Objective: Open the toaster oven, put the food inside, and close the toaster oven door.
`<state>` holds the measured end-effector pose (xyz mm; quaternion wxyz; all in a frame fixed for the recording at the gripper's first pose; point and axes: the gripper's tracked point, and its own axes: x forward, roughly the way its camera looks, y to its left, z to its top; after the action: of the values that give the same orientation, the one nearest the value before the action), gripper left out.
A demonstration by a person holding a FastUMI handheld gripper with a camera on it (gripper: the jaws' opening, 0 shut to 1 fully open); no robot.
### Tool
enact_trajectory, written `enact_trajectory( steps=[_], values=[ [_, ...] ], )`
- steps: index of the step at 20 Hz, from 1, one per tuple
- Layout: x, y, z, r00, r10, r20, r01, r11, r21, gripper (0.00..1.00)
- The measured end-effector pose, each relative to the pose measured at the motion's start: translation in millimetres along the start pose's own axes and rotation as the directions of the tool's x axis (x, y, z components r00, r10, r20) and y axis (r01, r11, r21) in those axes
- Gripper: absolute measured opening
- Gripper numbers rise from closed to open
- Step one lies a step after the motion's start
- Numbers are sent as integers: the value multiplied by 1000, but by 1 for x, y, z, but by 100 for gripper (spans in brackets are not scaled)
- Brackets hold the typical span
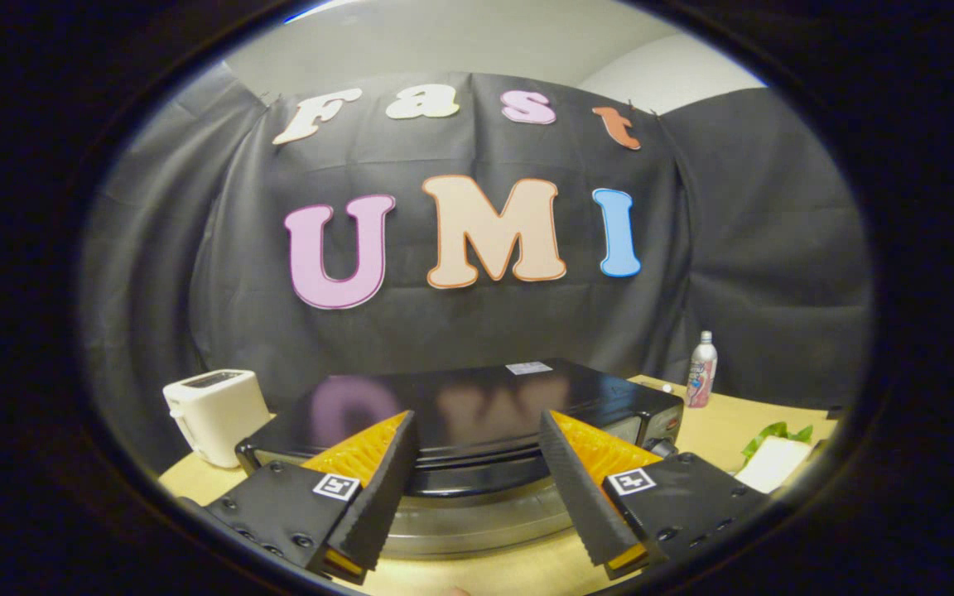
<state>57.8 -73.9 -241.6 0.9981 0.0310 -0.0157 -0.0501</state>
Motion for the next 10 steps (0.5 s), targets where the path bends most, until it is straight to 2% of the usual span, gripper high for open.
enact_trajectory(
  steps=[4,10],
  values=[
    [-23,-9,-3,998,3,59,-5,999,38,93],
    [-68,-24,-17,997,9,72,-13,998,58,93]
  ],
)
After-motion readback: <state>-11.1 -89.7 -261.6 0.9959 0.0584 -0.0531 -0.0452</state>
